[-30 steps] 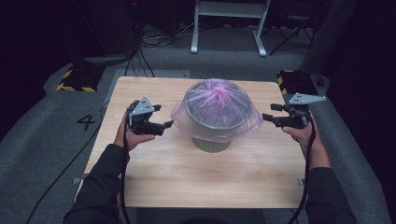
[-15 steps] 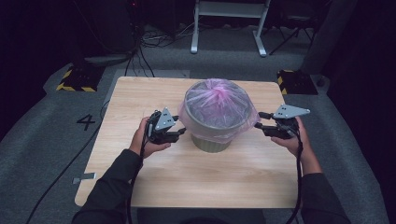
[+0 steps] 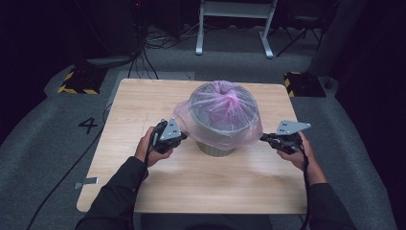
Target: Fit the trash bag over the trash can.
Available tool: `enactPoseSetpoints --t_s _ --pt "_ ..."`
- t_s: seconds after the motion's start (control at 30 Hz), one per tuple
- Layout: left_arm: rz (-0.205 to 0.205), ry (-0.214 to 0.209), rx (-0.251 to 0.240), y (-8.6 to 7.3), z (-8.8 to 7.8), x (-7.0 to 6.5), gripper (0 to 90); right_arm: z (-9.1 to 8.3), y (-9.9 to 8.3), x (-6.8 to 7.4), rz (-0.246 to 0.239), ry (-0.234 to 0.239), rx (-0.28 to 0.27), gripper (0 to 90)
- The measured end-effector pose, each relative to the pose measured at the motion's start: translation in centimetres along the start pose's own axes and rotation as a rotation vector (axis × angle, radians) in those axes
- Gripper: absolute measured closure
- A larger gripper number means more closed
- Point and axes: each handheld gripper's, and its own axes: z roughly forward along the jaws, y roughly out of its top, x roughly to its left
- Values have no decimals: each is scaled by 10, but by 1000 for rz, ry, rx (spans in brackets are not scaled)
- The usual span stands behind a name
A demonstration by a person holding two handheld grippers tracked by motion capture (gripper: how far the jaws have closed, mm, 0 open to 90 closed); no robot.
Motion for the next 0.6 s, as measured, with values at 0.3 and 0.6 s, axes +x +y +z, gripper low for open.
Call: enactPoseSetpoints --t_s 0.3,0.6 --pt "-151 -26 -93 -11 -8 13 580 2 -6 -4 34 3 -1 900" --pt "-167 118 -149 -5 -27 17 153 3 -4 -4 42 -38 -5 846"
